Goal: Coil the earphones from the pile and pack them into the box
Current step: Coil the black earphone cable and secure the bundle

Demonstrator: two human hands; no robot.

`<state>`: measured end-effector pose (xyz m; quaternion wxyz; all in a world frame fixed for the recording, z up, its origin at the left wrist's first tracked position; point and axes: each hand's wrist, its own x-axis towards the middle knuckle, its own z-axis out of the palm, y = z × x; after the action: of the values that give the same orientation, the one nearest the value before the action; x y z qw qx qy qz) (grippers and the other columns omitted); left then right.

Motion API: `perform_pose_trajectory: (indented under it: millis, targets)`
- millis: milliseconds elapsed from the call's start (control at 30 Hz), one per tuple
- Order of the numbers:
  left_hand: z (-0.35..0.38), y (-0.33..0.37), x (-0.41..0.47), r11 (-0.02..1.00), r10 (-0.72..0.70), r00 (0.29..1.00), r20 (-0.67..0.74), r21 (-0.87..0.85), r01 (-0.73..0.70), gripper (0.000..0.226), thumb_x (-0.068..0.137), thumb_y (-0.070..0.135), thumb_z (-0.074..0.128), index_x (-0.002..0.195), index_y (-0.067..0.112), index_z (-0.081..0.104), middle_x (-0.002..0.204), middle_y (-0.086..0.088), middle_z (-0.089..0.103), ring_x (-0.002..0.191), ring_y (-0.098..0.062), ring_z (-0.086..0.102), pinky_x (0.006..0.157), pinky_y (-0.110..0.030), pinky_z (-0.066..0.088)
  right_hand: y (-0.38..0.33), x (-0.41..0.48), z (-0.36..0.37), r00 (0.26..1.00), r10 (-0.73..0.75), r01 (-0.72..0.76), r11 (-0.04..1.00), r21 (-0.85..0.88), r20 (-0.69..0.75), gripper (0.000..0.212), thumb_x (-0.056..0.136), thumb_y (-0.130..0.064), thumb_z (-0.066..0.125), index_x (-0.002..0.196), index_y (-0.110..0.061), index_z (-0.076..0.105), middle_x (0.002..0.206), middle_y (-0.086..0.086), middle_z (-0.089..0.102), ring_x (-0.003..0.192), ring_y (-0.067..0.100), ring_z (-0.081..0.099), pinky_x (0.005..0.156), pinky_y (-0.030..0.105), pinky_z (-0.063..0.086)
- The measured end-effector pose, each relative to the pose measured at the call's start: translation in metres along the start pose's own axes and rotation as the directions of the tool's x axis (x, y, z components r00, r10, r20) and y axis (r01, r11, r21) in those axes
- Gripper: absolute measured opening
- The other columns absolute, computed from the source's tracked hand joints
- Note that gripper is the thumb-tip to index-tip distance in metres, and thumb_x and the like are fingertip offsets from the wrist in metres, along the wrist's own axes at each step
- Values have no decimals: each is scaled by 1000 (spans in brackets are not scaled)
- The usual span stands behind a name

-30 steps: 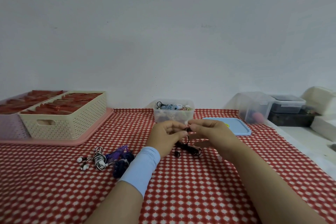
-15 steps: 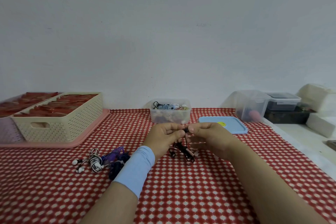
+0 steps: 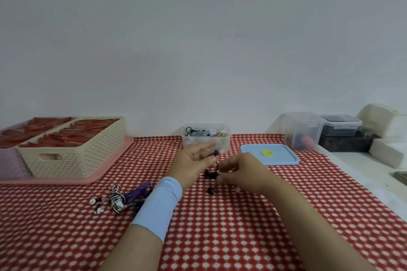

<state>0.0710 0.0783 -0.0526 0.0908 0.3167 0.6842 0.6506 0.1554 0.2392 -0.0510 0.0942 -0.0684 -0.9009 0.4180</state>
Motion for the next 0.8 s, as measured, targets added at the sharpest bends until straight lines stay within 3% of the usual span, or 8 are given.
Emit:
perform_pose_trajectory:
  millis: [67,167,267,367,500,600,700,800]
  targets:
    - [-3,4,-2,1000,-1,999,32,-8,1,40,84,1,73,113,28,71,100,16,72,99,6,67,82,-12,52,1,3,0,1000,-6,5,999,-50,-11,18,85,-22,79,100,-31,81,88,-14,76,82,2,69,72,19,55]
    - [-8,8,-3,1000,4,999,49,13,-4,38,81,-1,75,99,32,74,94,1,77,90,-7,73,81,-15,54,2,5,1,999,-13,10,997,-72,-31,17,87,-21,77,100,-31,80,89,-15,76,84,1,68,82,22,54]
    - [-16,12,-3,998,-10,1000,18,66,9,31,75,0,81,99,19,77,94,-2,77,89,-13,73,75,-17,56,-2,8,0,995,-8,4,999,-44,-95,15,90,-19,73,94,-31,81,85,-14,75,77,2,67,71,17,51]
    - [-25,19,2,998,-62,997,-44,17,63,30,73,-2,82,100,8,74,93,-10,76,86,-22,74,73,-26,60,-14,14,-7,991,-1,6,999,37,-131,20,90,-12,72,87,-30,81,75,-3,76,67,10,66,67,20,52]
    - [-36,27,15,993,-115,981,-158,-34,111,24,74,-2,81,93,10,74,91,-13,75,80,-24,75,73,-32,61,-29,28,-16,993,-2,6,999,35,-119,17,85,-8,76,91,-24,80,74,-7,75,61,2,66,62,11,50]
    - [-44,33,30,992,-126,972,-200,-45,119,22,76,-3,79,96,4,73,87,-14,75,76,-22,75,69,-28,61,-40,43,-24,993,16,-10,999,51,-118,21,83,-3,76,91,-21,79,82,1,77,64,13,70,69,22,60]
    - [-55,42,53,996,-86,969,-232,3,89,22,79,0,78,97,11,74,85,-9,76,76,-21,75,74,-34,62,-53,62,-39,990,12,-2,997,75,-137,20,84,-1,75,98,-15,79,89,6,77,70,19,75,74,27,62]
    - [-64,53,83,997,-48,973,-224,48,61,24,85,2,74,106,14,71,88,-8,74,74,-20,74,74,-35,62,-69,85,-57,983,-17,32,996,81,-183,18,84,-2,76,97,-14,80,82,4,76,62,15,70,63,22,58]
